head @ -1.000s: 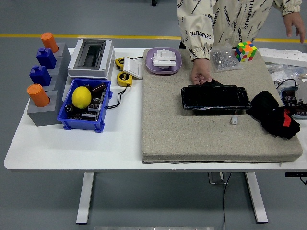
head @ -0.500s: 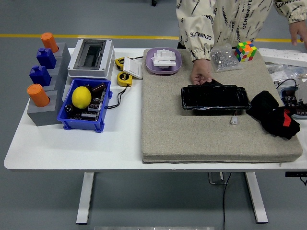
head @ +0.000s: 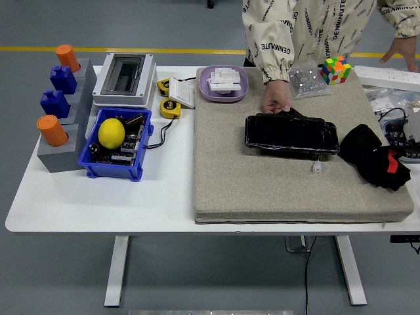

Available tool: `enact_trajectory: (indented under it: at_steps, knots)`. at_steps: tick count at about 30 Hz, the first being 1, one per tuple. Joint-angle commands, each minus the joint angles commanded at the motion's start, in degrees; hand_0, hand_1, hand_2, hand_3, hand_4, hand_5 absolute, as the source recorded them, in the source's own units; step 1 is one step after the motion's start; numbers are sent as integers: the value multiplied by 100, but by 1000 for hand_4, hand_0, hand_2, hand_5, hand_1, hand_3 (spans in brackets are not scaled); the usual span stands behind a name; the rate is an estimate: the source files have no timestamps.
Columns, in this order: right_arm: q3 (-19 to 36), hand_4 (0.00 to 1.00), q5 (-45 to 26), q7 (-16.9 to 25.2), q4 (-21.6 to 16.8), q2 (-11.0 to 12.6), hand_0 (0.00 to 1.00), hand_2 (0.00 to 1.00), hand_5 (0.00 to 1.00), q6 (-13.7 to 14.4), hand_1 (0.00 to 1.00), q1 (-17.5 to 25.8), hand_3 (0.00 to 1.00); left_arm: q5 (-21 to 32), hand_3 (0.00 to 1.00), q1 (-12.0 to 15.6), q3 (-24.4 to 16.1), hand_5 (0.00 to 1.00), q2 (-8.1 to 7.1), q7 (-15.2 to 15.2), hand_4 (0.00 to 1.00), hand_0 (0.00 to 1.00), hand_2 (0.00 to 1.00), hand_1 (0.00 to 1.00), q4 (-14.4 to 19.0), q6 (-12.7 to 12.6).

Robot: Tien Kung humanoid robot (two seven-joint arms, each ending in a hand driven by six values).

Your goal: Pick the rag up,wipe the panel,place it on the desk

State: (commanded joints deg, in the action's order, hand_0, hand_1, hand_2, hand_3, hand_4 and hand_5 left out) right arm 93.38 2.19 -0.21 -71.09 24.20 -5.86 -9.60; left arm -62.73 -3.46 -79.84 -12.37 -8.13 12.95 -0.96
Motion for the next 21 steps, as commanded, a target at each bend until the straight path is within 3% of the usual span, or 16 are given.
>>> enact_trajectory:
  at_steps: [5,6,11,12,18,19,21]
  knots:
    - [-4,998,-73,1,3,16,350,526,752,59,476,-23,480,-10,561,12,-55,441,27,-1,629,605,657,642,-2,-2]
    - [-2,998,-93,9,3,20,341,407,761,96,361,-27,276,-11,561,11,-66,441,33,0,628,606,656,642,2,0]
    - [-4,998,-197,67,14,21,341,407,761,257,361,-37,276,-22,561,7,-105,441,52,-1,628,606,656,642,2,0]
    - [3,998,-219,93,14,21,215,286,756,312,216,-39,181,-24,561,4,-114,440,54,0,628,606,656,642,4,0]
    - [17,998,-250,150,-6,37,215,286,756,519,216,-55,181,-31,561,-4,-135,440,65,0,628,606,656,642,8,2]
    - [21,998,-249,159,-9,39,162,243,725,570,166,-60,143,-30,561,-3,-138,441,68,0,628,606,655,641,8,2]
    - [23,998,-247,167,-14,43,162,243,725,631,166,-68,143,-28,561,1,-142,441,74,-1,628,606,655,641,6,2]
